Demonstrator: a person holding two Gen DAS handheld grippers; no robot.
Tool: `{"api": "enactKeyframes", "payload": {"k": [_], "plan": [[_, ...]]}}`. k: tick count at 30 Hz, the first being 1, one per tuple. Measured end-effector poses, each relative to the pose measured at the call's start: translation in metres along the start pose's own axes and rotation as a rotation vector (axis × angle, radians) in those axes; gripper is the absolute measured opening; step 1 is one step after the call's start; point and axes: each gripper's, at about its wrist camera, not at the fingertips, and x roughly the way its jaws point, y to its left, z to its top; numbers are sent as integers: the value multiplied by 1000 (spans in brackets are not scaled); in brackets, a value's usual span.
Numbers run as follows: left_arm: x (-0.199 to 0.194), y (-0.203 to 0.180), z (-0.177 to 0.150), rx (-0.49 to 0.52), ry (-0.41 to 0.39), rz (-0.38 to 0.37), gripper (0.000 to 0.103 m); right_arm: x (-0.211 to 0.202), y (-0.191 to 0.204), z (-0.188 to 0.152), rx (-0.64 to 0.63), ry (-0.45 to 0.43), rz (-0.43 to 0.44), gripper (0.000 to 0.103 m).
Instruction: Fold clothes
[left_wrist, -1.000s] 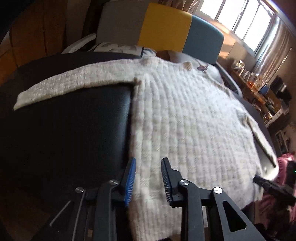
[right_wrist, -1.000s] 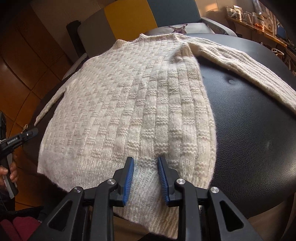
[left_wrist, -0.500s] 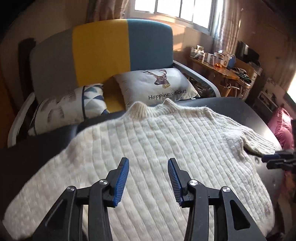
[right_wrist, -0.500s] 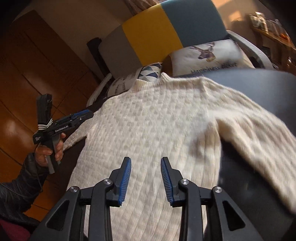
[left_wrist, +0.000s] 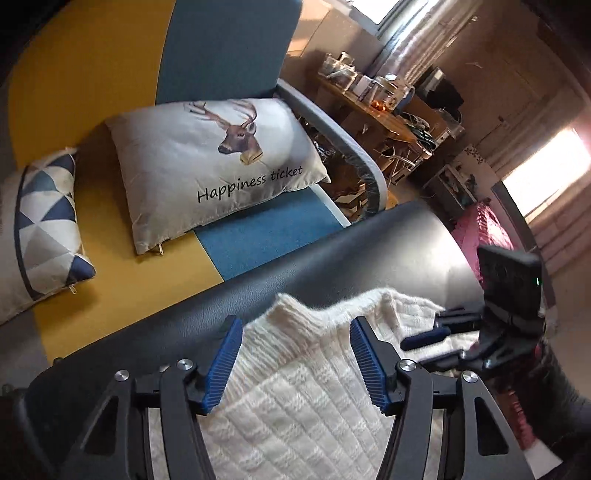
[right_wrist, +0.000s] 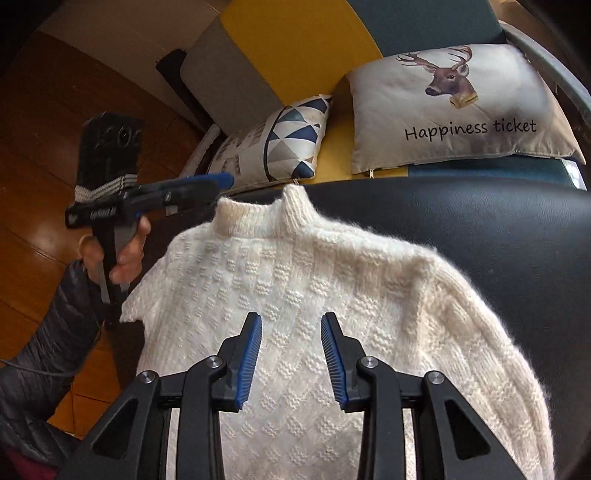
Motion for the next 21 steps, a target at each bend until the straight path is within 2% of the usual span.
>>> {"api": "enactKeyframes", "payload": {"k": [3,6,9,11,14,15,16,18,19,21], "plan": [[24,8,15,-18,63,-50,63,0,-14,-12,18,1,-3,33],[41,9,20,-10,101,-25,63,-2,-26,-17,42,-10,0,33],[51,12,23,-25,128,-45,63,-7,-32,-18,55,-30,8,33],[58,12,22,-32,164,-77,63,-11,-33,-16,56,-48,-4,33],[67,10,17,-13,193,-81,61,-16,-38,-12,70,-73,-31,33],[69,9,15,-4,195,-83,55,-17,-39,-12,73,-80,-49,33],[69,5,12,15,185,-76,35,-18,-41,-12,76,-88,-66,33],[66,-3,5,67,152,-51,19,-20,-42,-10,73,-97,-115,33],[64,-7,3,87,132,-39,12,-20,-42,-10,66,-98,-147,34],[54,-13,-1,107,64,-33,11,-18,-41,-7,44,-101,-212,33]]}}
